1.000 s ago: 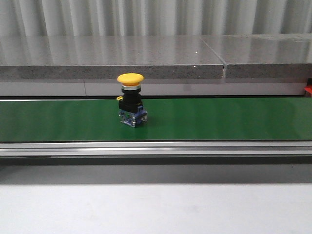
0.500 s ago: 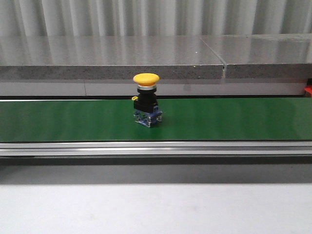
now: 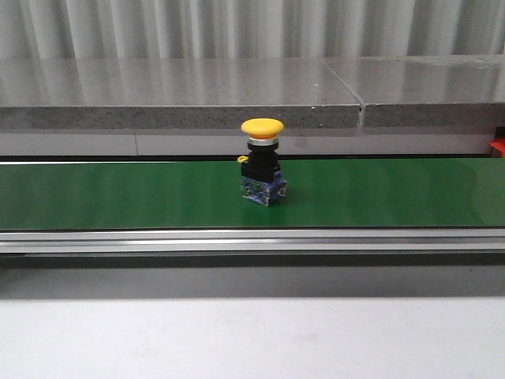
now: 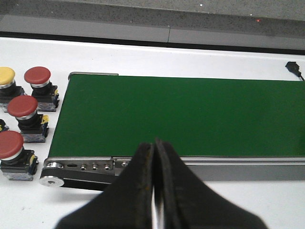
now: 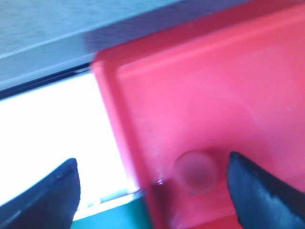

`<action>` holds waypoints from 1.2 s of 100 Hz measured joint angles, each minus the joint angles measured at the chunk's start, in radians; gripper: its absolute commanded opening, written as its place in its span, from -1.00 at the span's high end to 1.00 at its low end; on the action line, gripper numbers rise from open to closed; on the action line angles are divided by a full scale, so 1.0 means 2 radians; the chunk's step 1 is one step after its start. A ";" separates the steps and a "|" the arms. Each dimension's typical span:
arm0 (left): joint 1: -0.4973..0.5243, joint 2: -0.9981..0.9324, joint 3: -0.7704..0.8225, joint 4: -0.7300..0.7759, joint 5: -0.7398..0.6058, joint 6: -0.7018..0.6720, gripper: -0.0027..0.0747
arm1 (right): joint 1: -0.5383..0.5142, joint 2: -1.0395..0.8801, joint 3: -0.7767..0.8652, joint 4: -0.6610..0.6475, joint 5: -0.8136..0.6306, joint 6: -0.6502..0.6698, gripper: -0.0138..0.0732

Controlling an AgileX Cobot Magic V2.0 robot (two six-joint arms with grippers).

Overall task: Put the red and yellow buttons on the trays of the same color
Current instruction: 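Carry the red button into the red tray and open the right gripper, then grasp the yellow button on the belt with the right gripper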

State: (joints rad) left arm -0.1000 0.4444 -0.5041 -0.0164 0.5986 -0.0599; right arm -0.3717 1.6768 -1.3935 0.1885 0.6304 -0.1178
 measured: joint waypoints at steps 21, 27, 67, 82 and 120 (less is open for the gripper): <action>0.000 0.000 0.000 0.000 0.000 0.000 0.99 | 0.067 -0.098 0.101 0.001 0.016 -0.007 -0.75; 0.000 0.000 0.000 0.000 0.000 0.000 0.99 | 0.087 -0.123 0.125 0.002 0.030 -0.008 -0.75; 0.000 0.000 0.000 0.000 0.000 0.000 0.99 | 0.195 -0.160 0.161 0.014 0.125 -0.105 -0.75; 0.000 0.000 0.000 0.000 0.000 0.000 0.99 | 0.226 -0.160 0.162 0.040 0.134 -0.153 -0.75; 0.000 0.000 0.000 0.000 0.000 0.000 0.99 | 0.276 -0.114 0.162 0.105 0.104 -0.240 -0.75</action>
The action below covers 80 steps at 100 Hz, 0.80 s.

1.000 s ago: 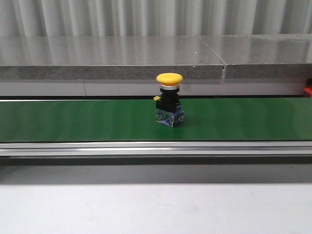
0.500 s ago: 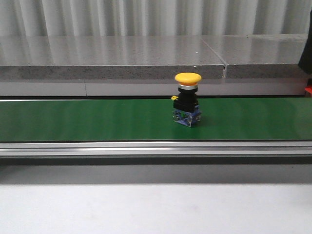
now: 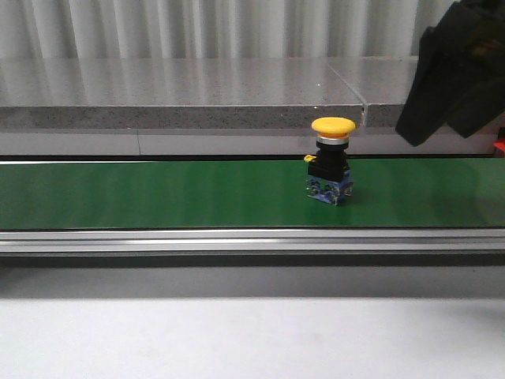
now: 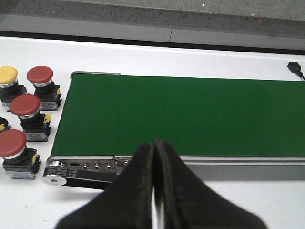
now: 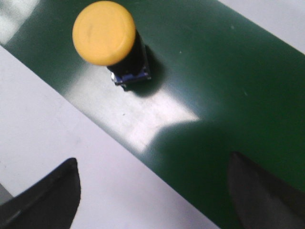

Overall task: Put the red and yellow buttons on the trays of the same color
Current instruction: 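Grasp the yellow button on the belt with the right gripper, then lower the yellow button into the yellow tray and release it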

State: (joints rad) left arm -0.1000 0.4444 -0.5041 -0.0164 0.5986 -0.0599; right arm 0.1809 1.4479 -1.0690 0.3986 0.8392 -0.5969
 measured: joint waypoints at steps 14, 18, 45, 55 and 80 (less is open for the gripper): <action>0.000 0.000 0.000 0.000 0.000 0.000 0.99 | 0.018 0.026 0.000 0.021 -0.028 -0.023 -0.75; 0.000 0.000 0.000 0.000 0.000 0.000 0.99 | 0.024 0.033 0.000 0.026 -0.035 -0.028 -0.75; 0.000 0.000 0.000 0.000 0.000 0.000 0.99 | 0.036 0.070 0.000 0.037 -0.111 -0.038 -0.75; 0.000 0.000 0.000 0.000 0.000 0.000 0.99 | 0.037 0.076 0.000 0.038 -0.126 -0.037 -0.75; 0.000 0.000 0.000 0.000 0.000 0.000 0.99 | 0.037 0.079 0.000 0.039 -0.147 -0.038 -0.63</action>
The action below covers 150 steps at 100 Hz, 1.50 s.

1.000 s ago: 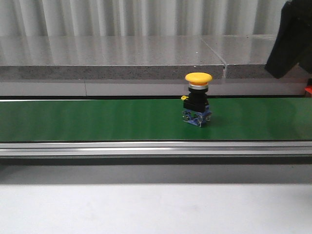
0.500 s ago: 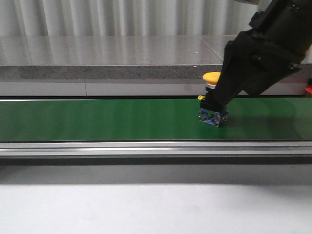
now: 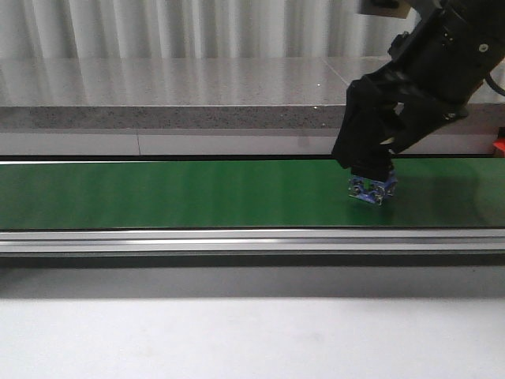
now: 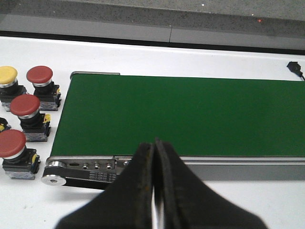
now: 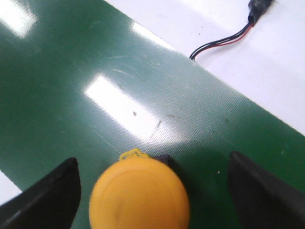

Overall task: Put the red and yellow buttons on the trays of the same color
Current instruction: 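Lower the yellow button into the yellow tray and release it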

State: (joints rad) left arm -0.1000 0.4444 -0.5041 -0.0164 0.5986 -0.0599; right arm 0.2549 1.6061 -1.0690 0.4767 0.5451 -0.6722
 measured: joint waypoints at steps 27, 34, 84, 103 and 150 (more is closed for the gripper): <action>0.000 0.000 0.000 0.000 0.000 0.000 0.99 | 0.000 0.000 0.000 0.001 0.015 -0.002 0.48; 0.000 0.000 0.000 0.000 0.000 0.000 0.99 | 0.000 0.000 -0.003 0.001 0.025 -0.001 0.53; 0.000 0.000 0.000 0.000 0.000 0.000 0.99 | -0.153 -0.121 -0.040 -0.056 0.065 0.124 0.53; 0.000 0.000 0.000 0.000 0.000 0.000 0.99 | -0.291 -0.129 -0.039 -0.063 0.055 0.206 0.53; 0.000 0.000 0.000 0.000 0.000 0.000 0.99 | -0.465 -0.082 0.045 -0.063 -0.028 0.329 0.53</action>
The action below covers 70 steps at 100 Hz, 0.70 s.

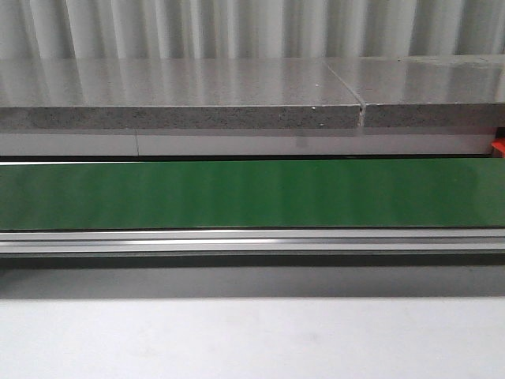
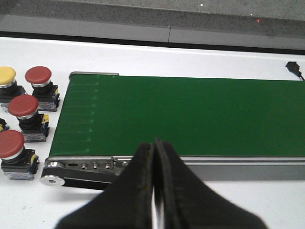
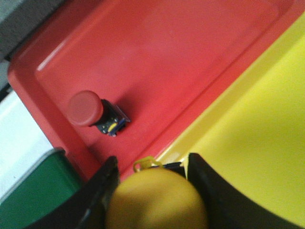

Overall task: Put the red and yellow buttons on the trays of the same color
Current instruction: 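Lower the yellow button into the yellow tray and release it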

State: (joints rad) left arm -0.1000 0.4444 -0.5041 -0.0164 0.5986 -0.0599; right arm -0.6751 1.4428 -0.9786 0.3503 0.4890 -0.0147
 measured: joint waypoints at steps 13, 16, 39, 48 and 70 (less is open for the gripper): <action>0.000 0.000 0.000 0.000 0.000 0.000 0.99 | 0.002 0.025 0.023 0.003 -0.012 0.000 0.53; 0.000 0.000 0.000 0.000 0.000 0.000 0.99 | 0.002 0.030 0.027 0.003 -0.015 0.000 0.53; 0.000 0.000 0.000 0.000 0.000 0.000 0.99 | 0.002 0.058 0.032 0.005 -0.028 0.000 0.53; 0.000 0.000 0.000 0.000 0.000 0.000 0.99 | 0.009 0.068 0.032 0.005 -0.032 -0.003 0.53; 0.000 0.000 0.000 0.000 0.000 0.000 0.99 | 0.031 0.088 0.032 0.007 -0.036 -0.023 0.53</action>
State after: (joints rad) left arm -0.1000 0.4444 -0.5041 -0.0164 0.5986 -0.0599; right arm -0.6138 1.6179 -0.9143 0.3647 0.4178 -0.0607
